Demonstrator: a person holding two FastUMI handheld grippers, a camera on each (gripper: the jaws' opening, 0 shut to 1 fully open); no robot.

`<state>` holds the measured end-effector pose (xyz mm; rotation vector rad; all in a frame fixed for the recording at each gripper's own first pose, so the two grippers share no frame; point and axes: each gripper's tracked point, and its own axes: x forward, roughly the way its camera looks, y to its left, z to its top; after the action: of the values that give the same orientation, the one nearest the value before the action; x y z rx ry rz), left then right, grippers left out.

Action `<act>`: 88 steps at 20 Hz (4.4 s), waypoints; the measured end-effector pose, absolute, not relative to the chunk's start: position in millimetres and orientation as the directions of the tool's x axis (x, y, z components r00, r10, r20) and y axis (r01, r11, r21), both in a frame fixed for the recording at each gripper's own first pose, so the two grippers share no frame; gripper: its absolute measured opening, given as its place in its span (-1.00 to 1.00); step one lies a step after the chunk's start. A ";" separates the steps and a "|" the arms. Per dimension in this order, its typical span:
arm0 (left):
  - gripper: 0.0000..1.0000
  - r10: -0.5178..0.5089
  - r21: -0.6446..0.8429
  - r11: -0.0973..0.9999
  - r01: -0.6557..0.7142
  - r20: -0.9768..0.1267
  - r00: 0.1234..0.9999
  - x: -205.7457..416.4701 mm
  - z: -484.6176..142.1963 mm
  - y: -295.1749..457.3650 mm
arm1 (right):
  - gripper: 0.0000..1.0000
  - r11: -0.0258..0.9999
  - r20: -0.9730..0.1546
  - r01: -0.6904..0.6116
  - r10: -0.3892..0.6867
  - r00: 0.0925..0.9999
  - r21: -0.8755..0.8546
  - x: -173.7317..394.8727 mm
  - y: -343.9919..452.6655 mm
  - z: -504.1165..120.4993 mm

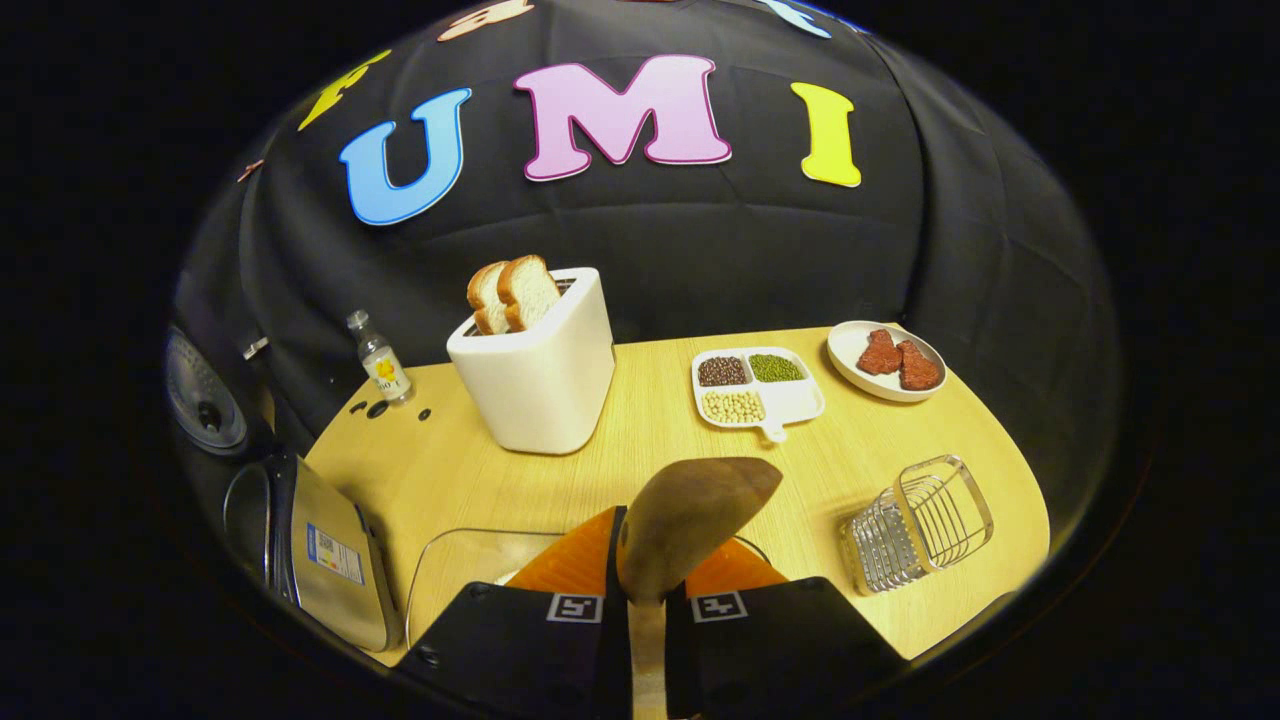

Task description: Close the left gripper, press the button to open the rice cooker; take a wooden spoon from the chopstick holder with the right hand, scoop a spoonful of rice and pour it into the rice cooker, then put the wooden spoon back into the chopstick holder.

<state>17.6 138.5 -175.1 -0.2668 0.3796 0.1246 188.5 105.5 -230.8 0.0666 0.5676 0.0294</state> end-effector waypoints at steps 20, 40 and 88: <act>0.91 0.028 -0.276 0.952 -0.136 -0.361 0.932 21.0 -163.4 129.8 | -0.65 0.939 -0.696 -0.098 0.313 0.647 0.331 136.9 194.9 -250.1; 0.91 -0.049 -0.225 0.974 -0.024 -0.315 0.948 27.6 -129.8 117.1 | -0.66 0.514 -0.549 0.372 0.247 0.798 0.773 117.5 71.2 -171.9; 0.84 0.142 -0.336 0.910 -0.241 -0.295 0.945 -12.2 -131.9 229.5 | -0.66 0.465 -0.397 -0.875 0.783 0.479 -0.138 30.3 498.7 -141.8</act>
<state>-12.2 229.5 -131.9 -0.3785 0.2691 0.1999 30.3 498.7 -141.8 -0.3441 0.2956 1.0362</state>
